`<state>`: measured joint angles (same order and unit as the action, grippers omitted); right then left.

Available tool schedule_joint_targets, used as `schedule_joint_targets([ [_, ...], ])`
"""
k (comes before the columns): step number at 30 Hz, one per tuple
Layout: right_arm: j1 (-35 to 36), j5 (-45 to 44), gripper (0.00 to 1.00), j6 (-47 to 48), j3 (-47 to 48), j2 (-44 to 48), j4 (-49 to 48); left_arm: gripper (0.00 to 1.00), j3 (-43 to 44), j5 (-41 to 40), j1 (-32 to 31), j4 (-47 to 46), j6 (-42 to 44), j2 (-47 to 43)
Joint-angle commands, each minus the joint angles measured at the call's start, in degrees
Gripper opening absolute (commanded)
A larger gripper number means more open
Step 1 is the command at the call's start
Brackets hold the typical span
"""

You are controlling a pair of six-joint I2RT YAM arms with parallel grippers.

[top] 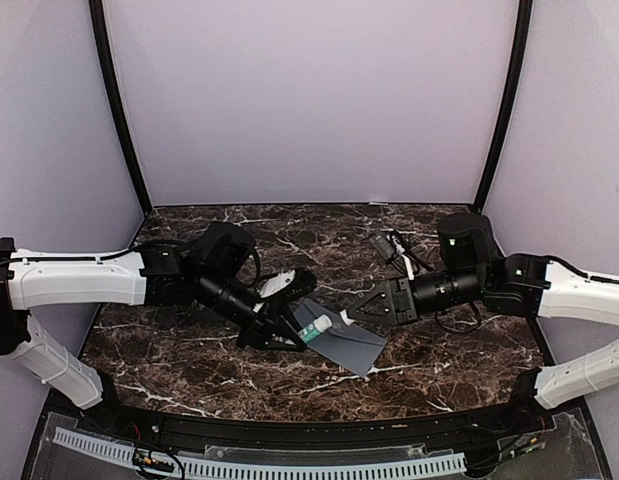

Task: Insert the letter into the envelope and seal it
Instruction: Close the solid glue cap on the solid glue.

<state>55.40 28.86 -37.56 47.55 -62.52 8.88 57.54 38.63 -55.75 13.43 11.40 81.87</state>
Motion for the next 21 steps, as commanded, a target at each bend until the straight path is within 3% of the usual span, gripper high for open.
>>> schedule_joint_targets([
  [1,0.1,2.6,0.14,0.0,0.1,-1.4,-4.4,0.00,-0.1,0.4,-0.3,0.5,1.0,-0.1],
  [21,1.6,3.3,0.12,-0.6,0.4,-5.2,-7.7,0.00,0.0,1.0,-0.4,0.5,1.0,0.0],
])
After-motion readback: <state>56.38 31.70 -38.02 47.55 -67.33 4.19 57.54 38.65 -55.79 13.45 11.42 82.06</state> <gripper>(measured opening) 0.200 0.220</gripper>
